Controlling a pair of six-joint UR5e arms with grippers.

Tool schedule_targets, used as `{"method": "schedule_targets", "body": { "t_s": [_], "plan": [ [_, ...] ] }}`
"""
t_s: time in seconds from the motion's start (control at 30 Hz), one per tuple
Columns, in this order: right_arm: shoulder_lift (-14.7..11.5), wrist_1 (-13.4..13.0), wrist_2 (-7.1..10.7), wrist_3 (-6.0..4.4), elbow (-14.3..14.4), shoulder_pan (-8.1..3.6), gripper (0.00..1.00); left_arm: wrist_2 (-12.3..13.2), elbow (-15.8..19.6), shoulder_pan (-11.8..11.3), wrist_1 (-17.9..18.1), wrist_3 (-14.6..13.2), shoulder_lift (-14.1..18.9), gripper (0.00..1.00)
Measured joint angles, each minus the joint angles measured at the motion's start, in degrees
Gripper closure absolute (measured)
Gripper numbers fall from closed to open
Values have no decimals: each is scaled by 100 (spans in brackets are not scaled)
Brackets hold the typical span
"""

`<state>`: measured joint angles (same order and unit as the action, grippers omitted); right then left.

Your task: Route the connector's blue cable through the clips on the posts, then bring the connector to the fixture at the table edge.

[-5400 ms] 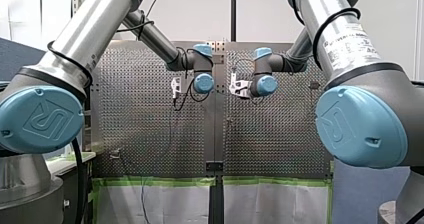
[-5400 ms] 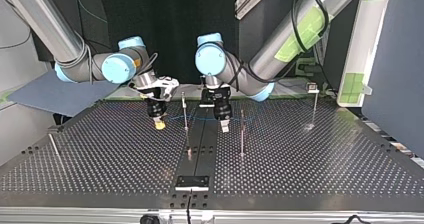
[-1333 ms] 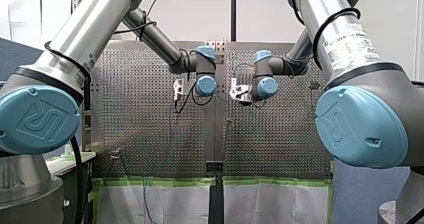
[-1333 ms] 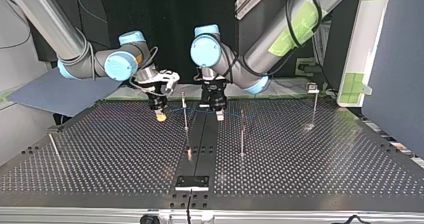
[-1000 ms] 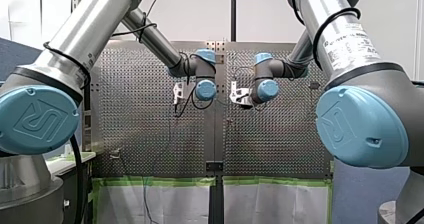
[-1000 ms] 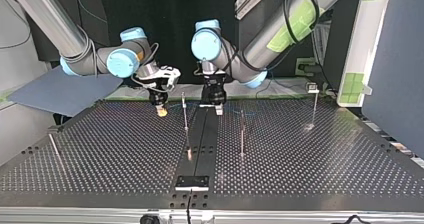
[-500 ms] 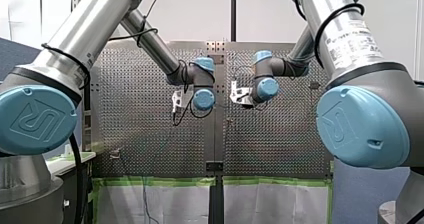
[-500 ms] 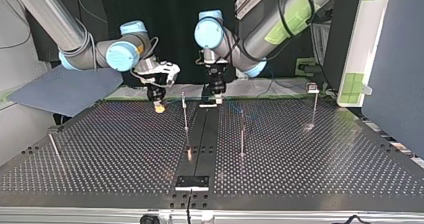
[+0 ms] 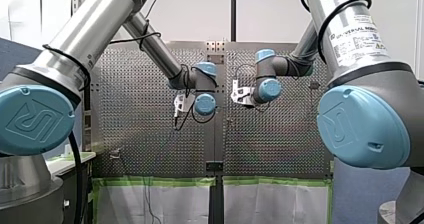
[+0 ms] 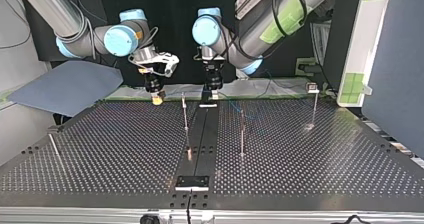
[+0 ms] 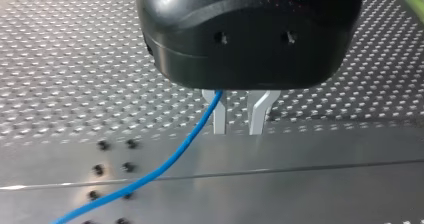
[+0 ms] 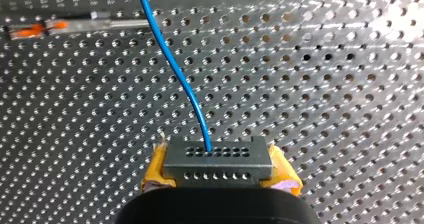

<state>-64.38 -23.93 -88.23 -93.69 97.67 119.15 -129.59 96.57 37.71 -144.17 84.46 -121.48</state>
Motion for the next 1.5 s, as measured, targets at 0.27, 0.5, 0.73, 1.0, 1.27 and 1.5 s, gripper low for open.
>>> {"method": "schedule_targets", "body": {
  "t_s": [0.27, 0.5, 0.73, 1.0, 1.27, 1.5],
  "plan": [
    [8, -358, -83, -11, 359, -101, 100, 3, 0, 59, 100, 56, -298, 76],
    [186, -709, -133, 35, 660, -183, 100, 12, 0, 73, 149, 65, -333, 76],
    [498, -852, -134, 66, 695, -293, 100, 35, 0, 77, 159, 81, -376, 76],
    [622, -1015, -101, 60, 697, -445, 100, 59, -5, 114, 320, 100, -749, 76],
    [653, -1171, 67, 44, 696, -613, 100, 99, -32, 99, 385, 129, -868, 76],
    [840, -1288, 230, 30, 626, -745, 100, 124, -49, 69, 400, 131, -871, 76]
  ]
}}
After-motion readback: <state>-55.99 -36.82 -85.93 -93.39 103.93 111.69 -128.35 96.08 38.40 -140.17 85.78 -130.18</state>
